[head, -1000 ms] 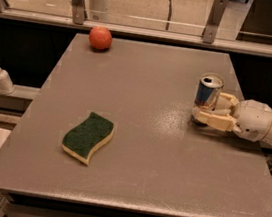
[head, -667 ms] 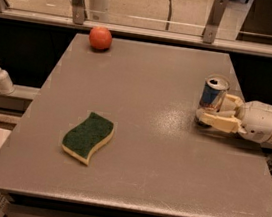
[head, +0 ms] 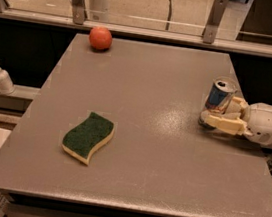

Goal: Place redbull can upright

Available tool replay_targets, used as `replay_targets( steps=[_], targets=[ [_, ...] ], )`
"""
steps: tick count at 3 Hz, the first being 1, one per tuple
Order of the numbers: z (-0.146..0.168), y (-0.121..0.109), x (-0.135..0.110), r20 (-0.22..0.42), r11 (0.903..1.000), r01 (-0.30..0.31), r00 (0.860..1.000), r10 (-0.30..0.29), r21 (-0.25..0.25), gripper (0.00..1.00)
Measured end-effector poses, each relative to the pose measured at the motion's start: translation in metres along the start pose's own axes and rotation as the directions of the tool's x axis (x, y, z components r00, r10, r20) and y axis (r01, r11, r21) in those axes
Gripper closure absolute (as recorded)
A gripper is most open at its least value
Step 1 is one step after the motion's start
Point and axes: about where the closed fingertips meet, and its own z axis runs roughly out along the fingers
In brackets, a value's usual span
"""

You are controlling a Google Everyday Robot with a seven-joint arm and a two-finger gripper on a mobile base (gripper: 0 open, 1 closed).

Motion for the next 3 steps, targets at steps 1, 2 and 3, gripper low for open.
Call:
replay_targets(
  steps=[1,2,3],
  targets=[
    [-0.0023,0.0008,0.0009,-0.007,1.0,-0.006,1.0,0.006,-0.004,0.35],
    [-0.0022,0.0022,0.0016,-0.012,0.9999,-0.01,1.0,0.01,-0.011,0.13],
    [-0.0017,0.0039,0.0019,-0.018,0.9997,-0.014,1.0,0.013,-0.018,0.0]
  ],
)
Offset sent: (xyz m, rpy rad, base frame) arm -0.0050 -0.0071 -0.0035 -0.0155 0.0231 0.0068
